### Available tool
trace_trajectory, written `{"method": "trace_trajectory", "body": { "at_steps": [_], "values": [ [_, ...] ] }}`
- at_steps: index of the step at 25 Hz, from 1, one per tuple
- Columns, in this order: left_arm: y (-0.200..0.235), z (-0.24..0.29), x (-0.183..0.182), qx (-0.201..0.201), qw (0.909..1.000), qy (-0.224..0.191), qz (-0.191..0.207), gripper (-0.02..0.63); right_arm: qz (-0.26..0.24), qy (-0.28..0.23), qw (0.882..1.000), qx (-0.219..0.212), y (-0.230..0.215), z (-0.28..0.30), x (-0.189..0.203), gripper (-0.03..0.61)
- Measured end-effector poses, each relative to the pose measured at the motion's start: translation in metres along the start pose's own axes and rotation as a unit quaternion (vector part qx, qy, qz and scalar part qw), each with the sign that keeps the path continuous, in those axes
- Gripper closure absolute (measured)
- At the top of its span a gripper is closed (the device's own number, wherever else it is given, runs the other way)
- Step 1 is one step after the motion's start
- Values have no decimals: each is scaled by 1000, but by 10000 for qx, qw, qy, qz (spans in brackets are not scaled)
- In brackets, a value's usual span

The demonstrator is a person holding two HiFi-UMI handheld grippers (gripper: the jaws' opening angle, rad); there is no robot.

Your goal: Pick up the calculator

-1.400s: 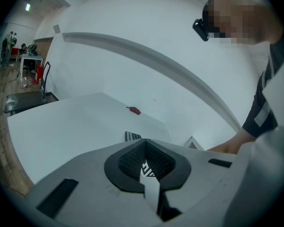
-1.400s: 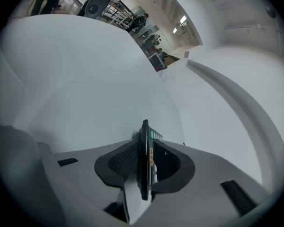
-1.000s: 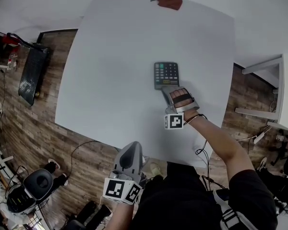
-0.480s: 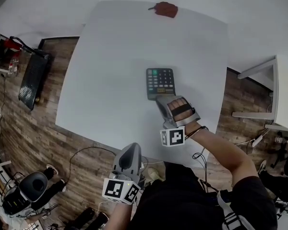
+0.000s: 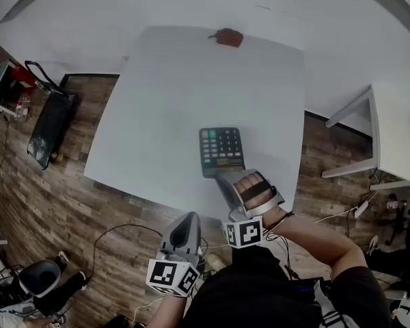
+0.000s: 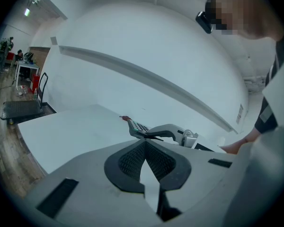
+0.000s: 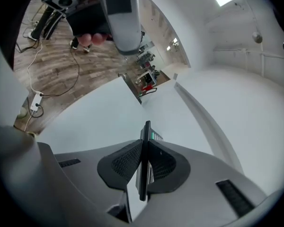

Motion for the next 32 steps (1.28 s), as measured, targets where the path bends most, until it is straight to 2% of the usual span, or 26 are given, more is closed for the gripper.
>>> {"method": "trace_trajectory", "body": {
  "at_steps": [17,32],
  "values": [
    [-61,-119,46,363,9959,-651,509,607,-186,-53,9987,472,33,-182,-80,531],
    [-79,-156,62,515,9935,-748,690,607,-261,-15,9987,442,55,-222,-99,531]
  ]
}}
Point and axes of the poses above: the fingertips, and each gripper's own axes: z forward along the fingers, y to its left, x out of its underside, the point moved 10 cm from there along -z, backward along the fingers, and after that the axes turned 7 degrees about y, right-handed, at the moved point
